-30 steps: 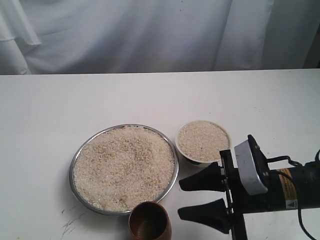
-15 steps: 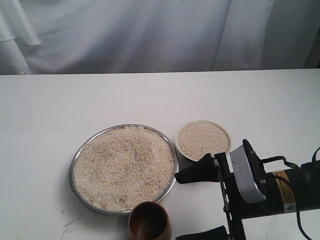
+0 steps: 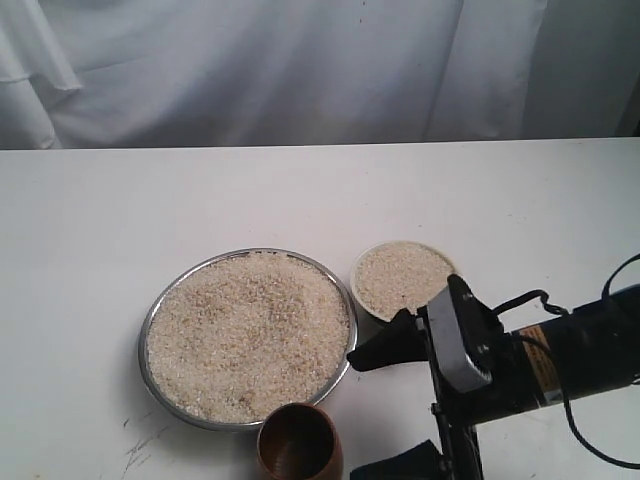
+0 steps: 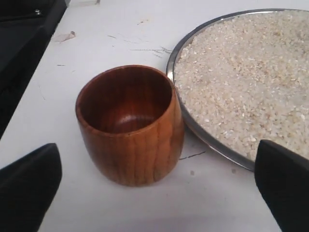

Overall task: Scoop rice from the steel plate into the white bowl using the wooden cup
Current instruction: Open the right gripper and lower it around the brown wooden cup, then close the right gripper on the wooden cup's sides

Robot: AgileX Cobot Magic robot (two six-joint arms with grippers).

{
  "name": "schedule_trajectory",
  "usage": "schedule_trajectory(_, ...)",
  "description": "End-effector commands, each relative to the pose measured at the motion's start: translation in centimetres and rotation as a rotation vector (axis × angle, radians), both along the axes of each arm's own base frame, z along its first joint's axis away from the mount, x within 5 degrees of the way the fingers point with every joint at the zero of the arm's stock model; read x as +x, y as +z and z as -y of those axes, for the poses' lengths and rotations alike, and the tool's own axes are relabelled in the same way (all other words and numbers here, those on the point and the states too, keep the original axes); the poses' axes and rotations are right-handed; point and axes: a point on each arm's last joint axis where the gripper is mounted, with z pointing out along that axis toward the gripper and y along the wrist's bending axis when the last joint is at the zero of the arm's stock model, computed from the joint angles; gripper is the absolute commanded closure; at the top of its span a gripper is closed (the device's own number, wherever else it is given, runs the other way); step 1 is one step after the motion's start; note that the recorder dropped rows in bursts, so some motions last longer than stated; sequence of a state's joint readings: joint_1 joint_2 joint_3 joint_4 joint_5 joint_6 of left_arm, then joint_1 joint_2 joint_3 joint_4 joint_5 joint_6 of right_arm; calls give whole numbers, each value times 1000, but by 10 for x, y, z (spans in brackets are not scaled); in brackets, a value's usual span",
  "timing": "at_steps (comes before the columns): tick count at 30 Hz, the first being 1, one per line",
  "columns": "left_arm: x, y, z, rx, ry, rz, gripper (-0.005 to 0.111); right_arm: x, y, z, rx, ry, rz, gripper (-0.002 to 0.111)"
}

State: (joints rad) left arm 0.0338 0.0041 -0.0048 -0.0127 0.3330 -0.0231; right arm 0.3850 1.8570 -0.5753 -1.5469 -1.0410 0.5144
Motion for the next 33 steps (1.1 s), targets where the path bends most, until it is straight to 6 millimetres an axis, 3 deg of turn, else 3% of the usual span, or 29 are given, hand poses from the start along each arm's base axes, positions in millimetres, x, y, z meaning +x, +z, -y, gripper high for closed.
schedule_trajectory(1, 0, 0, 0, 1, -3, 13, 107, 3, -11, -13, -31, 13, -60, 3)
schedule_trajectory(6, 0, 0, 0, 1, -3, 13, 107, 7, -13, -24, -84, 16, -165, 3)
schedule_trajectory(20, 0, 0, 0, 1, -3, 13, 107, -1, -13, -48, -130, 37, -139, 3)
schedule_trajectory(33, 0, 0, 0, 1, -3, 13, 107, -3, -19, -51, -217, -44, -193, 4)
